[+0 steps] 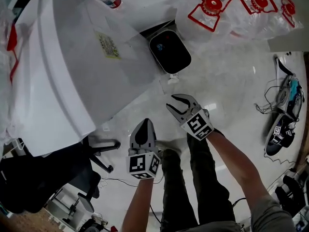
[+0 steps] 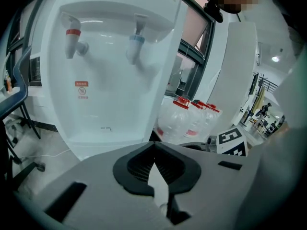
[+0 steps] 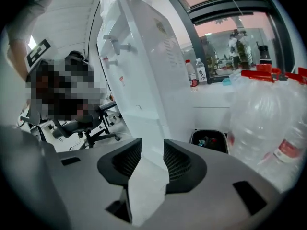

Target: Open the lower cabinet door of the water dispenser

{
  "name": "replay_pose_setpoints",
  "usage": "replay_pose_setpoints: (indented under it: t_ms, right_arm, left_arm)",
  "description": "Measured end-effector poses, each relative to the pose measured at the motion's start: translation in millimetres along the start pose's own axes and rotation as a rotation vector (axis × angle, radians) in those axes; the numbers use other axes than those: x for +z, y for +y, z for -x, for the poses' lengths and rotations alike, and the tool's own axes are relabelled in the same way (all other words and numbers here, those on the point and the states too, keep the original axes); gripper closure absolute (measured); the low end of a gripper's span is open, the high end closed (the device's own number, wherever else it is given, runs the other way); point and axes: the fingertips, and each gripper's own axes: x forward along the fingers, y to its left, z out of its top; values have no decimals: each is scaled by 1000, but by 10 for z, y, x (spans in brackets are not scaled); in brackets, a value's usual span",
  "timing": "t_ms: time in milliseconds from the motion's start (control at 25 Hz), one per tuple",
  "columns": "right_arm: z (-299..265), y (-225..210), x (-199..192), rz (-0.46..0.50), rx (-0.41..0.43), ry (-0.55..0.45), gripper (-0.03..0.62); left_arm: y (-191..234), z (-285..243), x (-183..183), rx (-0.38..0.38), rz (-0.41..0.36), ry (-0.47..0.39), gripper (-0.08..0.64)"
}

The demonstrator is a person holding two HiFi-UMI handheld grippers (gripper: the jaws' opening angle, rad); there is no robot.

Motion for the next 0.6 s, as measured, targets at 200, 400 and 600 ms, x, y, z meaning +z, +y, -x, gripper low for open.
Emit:
replay_pose_setpoints:
  t_ms: [200, 400, 600]
  right_arm:
    - [-351, -178, -121, 68, 22, 50, 416]
    - [-652, -312, -224, 132, 28, 86, 383]
    - [-879, -393, -227, 188, 27, 102, 351]
  left_arm:
    - [91, -37, -90, 6, 51, 28, 551]
    - [217, -8, -191, 29, 62, 57, 552]
    - [297, -49, -266, 44, 64, 79, 552]
